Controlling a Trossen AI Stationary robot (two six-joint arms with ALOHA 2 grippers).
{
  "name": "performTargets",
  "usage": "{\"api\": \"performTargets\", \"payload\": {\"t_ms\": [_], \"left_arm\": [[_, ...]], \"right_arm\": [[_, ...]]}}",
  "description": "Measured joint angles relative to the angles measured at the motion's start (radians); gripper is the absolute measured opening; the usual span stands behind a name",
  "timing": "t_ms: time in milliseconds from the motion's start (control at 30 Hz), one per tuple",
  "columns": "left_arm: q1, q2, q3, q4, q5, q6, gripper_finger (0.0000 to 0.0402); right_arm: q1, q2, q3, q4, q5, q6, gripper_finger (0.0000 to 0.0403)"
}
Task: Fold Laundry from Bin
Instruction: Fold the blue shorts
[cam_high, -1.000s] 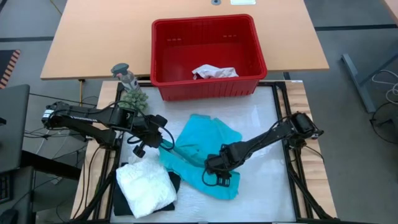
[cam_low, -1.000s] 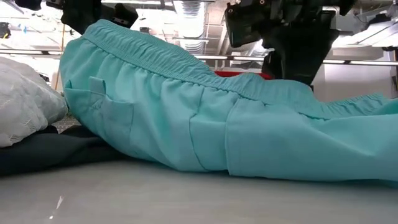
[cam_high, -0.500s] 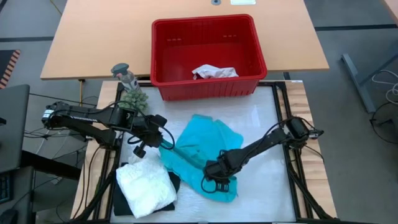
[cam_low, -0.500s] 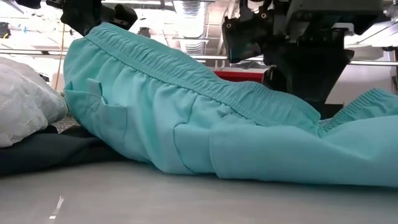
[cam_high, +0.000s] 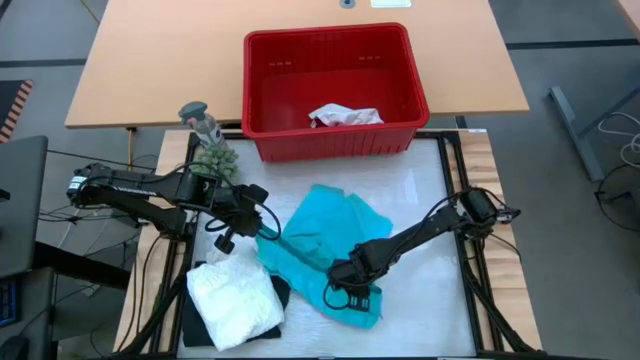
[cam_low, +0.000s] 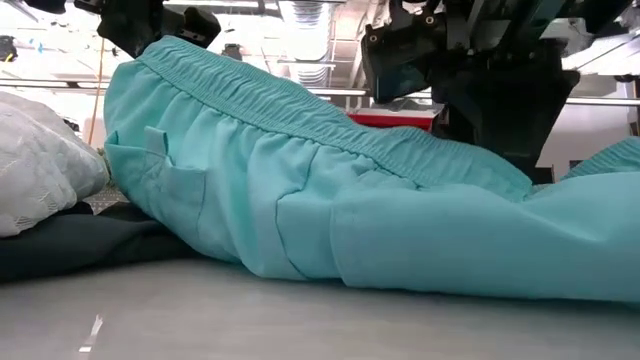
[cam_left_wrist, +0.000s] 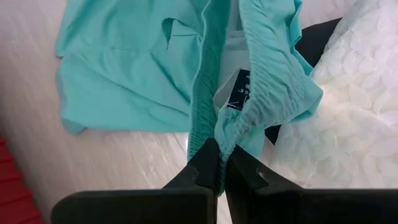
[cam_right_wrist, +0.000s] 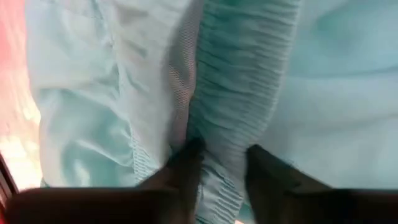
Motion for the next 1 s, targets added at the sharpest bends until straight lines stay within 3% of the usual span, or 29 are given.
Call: {"api": "performTargets", "payload": {"t_ms": [100, 167, 333, 533, 800, 1000], "left_arm": [[0.000, 0.000, 0.000, 0.000, -0.004, 0.017, 0.0000], [0.000, 0.000, 0.000, 0.004, -0.021, 0.032, 0.0000], [0.003, -0.017, 0.000, 0.058, -0.133, 0.017, 0.0000], [0.032, -0.068, 0.001, 0.063, -0.057, 0.061, 0.0021], [0.038, -0.060, 0.001, -0.046, 0.056, 0.080, 0.0118], [0.035, -0.060, 0.001, -0.034, -0.011, 0.107, 0.0196]], "right_arm": [[0.000, 0.000, 0.000, -0.001, -0.001, 0.006, 0.0052], [0.000, -0.001, 0.000, -0.001, -0.001, 0.008, 0.0020], [-0.013, -0.004, 0.000, -0.001, 0.010, 0.072, 0.0020], [-0.016, -0.004, 0.000, 0.005, 0.072, 0.087, 0.0020], [-0.034, -0.004, 0.000, 0.020, 0.112, 0.105, 0.0020], [-0.040, -0.004, 0.000, 0.029, 0.113, 0.098, 0.0020]]}}
